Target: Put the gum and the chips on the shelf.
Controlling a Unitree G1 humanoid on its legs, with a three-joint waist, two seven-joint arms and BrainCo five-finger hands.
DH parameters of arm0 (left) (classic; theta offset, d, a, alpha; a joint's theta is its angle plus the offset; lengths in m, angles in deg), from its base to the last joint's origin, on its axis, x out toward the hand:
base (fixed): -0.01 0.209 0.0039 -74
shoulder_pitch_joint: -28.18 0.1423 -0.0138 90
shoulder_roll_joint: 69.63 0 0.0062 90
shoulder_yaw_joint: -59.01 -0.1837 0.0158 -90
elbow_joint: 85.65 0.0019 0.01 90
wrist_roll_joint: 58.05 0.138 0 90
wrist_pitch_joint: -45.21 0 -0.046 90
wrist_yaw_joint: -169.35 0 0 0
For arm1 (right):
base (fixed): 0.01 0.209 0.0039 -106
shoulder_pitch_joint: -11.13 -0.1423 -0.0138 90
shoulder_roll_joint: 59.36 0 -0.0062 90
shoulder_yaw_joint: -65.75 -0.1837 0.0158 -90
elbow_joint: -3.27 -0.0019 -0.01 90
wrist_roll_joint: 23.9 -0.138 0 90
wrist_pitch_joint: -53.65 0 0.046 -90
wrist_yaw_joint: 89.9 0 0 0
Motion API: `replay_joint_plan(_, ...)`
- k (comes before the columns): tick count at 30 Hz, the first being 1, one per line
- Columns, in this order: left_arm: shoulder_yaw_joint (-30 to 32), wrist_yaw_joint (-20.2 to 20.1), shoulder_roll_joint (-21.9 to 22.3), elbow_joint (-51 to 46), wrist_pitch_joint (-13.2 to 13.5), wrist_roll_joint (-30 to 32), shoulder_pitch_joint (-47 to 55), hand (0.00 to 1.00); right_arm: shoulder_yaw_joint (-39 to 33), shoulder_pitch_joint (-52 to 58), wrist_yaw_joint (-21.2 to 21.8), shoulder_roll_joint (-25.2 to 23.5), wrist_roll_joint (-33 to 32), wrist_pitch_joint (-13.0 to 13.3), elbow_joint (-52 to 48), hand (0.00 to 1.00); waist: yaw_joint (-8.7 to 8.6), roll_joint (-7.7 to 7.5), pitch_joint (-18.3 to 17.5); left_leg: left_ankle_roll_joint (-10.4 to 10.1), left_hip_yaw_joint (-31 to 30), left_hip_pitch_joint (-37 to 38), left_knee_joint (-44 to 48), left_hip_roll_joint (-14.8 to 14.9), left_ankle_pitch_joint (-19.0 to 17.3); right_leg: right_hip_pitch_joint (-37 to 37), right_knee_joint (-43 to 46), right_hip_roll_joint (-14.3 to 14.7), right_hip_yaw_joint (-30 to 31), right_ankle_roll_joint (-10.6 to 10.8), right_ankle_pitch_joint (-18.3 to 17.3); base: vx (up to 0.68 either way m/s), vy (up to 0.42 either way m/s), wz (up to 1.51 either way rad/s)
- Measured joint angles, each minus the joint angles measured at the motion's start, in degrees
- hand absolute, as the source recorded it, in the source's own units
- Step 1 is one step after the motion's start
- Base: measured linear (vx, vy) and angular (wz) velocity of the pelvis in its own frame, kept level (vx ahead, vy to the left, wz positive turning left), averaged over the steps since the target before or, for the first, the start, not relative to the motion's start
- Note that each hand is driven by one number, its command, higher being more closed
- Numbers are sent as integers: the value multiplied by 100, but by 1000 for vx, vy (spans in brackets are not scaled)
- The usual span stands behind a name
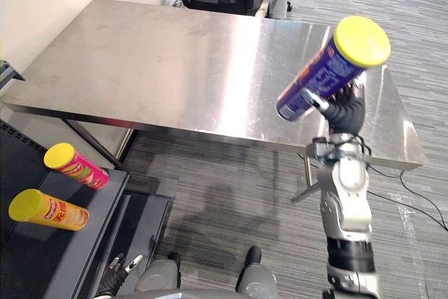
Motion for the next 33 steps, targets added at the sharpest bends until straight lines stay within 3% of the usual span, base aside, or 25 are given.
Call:
replay_joint_plan(5, 182, 50, 91, 1, 4, 11, 109, 0, -187, 643, 385, -3, -55, 191, -143, 100, -244, -3, -15, 13, 65, -3, 15, 5, -32, -21, -36, 14, 69, -4, 0, 32, 13, -8)
replay_joint_plan(17, 314, 120, 172, -3, 65, 11, 88, 0, -285, 1106, 564, -187, -221, 499, -564, 100, -276, 7, -27, 34, 177, -10, 207, 23, -182, -71, 126, 4, 160, -17, -43, 28, 13, -4)
replay_joint_plan(20, 364, 167, 207, 1, 14, -8, 94, 0, -250, 1108, 570, -287, -222, 523, -565, 100, -267, 25, -16, 39, 144, -26, 309, 2, -263, -133, 509, -80, 145, -37, -332, -34, -4, 9)
replay_joint_plan(25, 406, 262, 278, 145, -1, -72, 88, 0, 297, 835, 583, -233, -231, 572, -552, 100, -260, 187, 28, -5, -156, -55, 377, 111, -247, -139, 1013, -107, -126, -165, -666, -8, -76, 29)
replay_joint_plan(27, 414, 276, 292, 217, -2, -106, 85, 0, 763, 295, 650, -216, -235, 561, -384, 100, -245, 356, 52, -101, -426, -141, 488, 299, -159, -132, 1131, 64, -385, -299, -838, 12, -169, 46)
replay_joint_plan(28, 422, 275, 305, 216, 3, -113, 85, 0, 851, 142, 667, -208, -236, 561, -277, 100, -236, 385, 71, -39, -453, -226, 608, 311, -111, -134, 1174, 86, -453, -357, -885, -25, -176, 60)
replay_joint_plan(31, 466, 275, 379, 214, 4, -341, 88, 0, 1040, -131, 708, -201, -248, 550, 139, 100, -50, 404, 90, 816, 179, -817, 1272, 428, 496, -113, 1483, -4, -889, -550, -1203, -78, -218, 79)
replay_joint_plan(32, 454, 263, 391, 212, 3, -346, 91, 0, 1051, -115, 703, -207, -264, 551, 184, 100, -30, 382, 89, 937, 467, -920, 1021, 423, 979, -73, 1516, -125, -1162, -626, -1303, -88, -258, 150)
replay_joint_plan(33, 451, 257, 429, 216, 8, -344, 94, 0, 1022, -101, 695, -215, -277, 562, 181, 100, -114, 286, 89, 897, 690, -791, 423, 397, 1463, -28, 1436, -333, -1578, -696, -1331, -137, -365, 180)
